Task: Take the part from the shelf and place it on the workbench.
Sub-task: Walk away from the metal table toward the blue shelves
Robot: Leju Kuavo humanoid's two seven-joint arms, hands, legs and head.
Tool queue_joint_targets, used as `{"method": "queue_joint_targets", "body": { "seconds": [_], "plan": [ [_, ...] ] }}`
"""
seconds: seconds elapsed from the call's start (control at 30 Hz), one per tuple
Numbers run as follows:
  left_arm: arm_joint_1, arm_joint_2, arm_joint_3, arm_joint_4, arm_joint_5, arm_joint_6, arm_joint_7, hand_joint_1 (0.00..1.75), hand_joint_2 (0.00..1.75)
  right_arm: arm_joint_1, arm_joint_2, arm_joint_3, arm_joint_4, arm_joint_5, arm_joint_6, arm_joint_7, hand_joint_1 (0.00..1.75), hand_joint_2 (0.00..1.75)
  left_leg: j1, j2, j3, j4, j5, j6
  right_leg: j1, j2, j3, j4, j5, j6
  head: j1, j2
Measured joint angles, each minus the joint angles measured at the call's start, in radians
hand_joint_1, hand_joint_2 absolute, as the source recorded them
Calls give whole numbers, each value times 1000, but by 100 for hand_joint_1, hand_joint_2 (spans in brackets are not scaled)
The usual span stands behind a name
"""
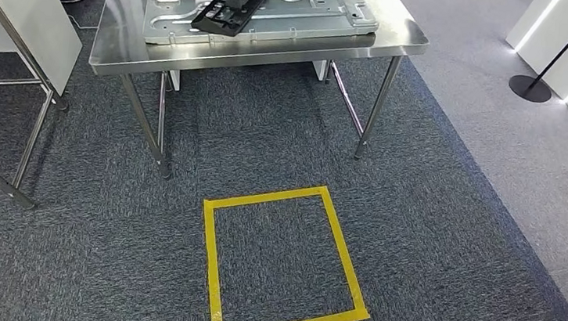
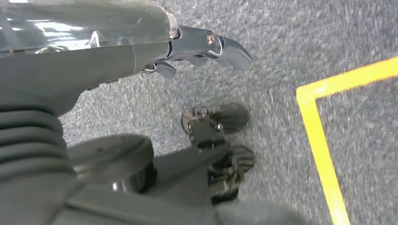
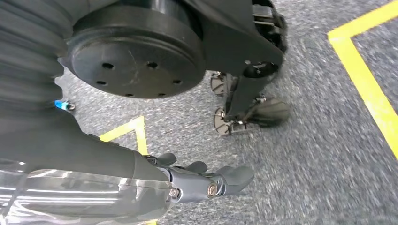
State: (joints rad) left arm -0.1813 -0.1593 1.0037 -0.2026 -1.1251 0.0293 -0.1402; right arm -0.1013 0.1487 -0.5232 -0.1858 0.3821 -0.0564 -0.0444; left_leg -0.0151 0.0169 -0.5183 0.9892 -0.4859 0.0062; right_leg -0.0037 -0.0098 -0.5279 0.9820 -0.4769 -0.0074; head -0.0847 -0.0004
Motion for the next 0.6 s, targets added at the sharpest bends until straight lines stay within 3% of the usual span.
{"method": "queue_joint_targets", "body": {
  "seconds": [0.07, 0.13, 0.17, 0.2, 0.23, 0.27, 0.3, 0.37, 0.4, 0.5, 0.53, 0.6],
  "plan": [
    [0, 0, 0, 0, -1, -1, -2, 0, 0, -3, 2, 2, 0, 0, 34, -21, 0, 0, 3, -6, -31, 69, -48, -12, -8, -2, -3, -11, 12, -9, 0, 0],
    [1, 0, 0, 0, -4, -2, -2, 0, 0, -6, 2, 3, 0, -1, 60, -35, 0, 0, 11, -9, -91, 204, -120, -24, -8, -2, -12, -11, 17, -11, 0, 0],
    [2, 0, 0, 0, -4, -2, -2, 0, 0, -6, 2, 4, 0, -2, 68, -39, 0, 0, 15, -9, -116, 261, -141, -28, -8, -2, -16, -10, 19, -10, 0, 0],
    [2, 0, 0, 0, -5, -3, -2, 0, 44, -6, 2, 4, 0, -2, 73, -42, 0, 0, 19, -9, -126, 287, -144, -32, -8, -2, -19, -9, 20, -9, 0, 0],
    [2, 0, 0, 0, -6, -4, -2, 0, 87, -6, 2, 4, 0, -2, 75, -44, 0, 0, 23, -9, -116, 271, -125, -34, -9, -2, -20, -7, 21, -7, 0, 0],
    [2, 1, 0, 0, -6, -4, -2, 0, 131, -6, 2, 5, 0, -2, 75, -45, 0, 0, 25, -9, -87, 215, -90, -35, -10, -1, -20, -5, 21, -5, 0, 0],
    [1, 1, 0, 0, -7, -5, -2, 0, 175, -7, 2, 5, 0, -2, 72, -46, 0, 44, 27, -9, -47, 137, -52, -34, -10, -1, -21, -3, 21, -3, 0, 0],
    [-2, 1, -1, 0, -9, -5, 0, 0, 175, -10, 3, 6, 0, 1, 63, -46, 0, 131, 24, -9, 11, 12, -7, -26, -10, 0, -23, 1, 22, 7, 0, 0],
    [-2, 1, -1, 0, -9, -5, 1, 0, 175, -11, 4, 6, 0, 3, 59, -45, 0, 175, 21, -10, 20, -12, -3, -20, -10, 1, -26, 2, 24, 13, 0, 0],
    [-2, 1, -1, 0, -9, -6, 3, 0, 175, -12, 5, 10, 0, 12, 55, -44, 0, 44, 18, -9, 18, -26, 7, 2, -12, 1, -30, 2, 28, 32, 0, 0],
    [-3, 1, -1, 0, -9, -7, 3, 0, 175, -12, 6, 12, 0, 14, 52, -43, 0, 44, 20, -9, 19, -33, 14, 10, -12, 2, -37, 16, 16, 36, 0, 0],
    [-5, 0, -1, 0, -9, -10, 2, 0, 175, -12, 5, 15, 0, 17, 45, -42, 0, 131, 23, -6, 18, -41, 25, 21, -14, 5, -78, 108, -45, 40, 0, 0]
  ]
}}
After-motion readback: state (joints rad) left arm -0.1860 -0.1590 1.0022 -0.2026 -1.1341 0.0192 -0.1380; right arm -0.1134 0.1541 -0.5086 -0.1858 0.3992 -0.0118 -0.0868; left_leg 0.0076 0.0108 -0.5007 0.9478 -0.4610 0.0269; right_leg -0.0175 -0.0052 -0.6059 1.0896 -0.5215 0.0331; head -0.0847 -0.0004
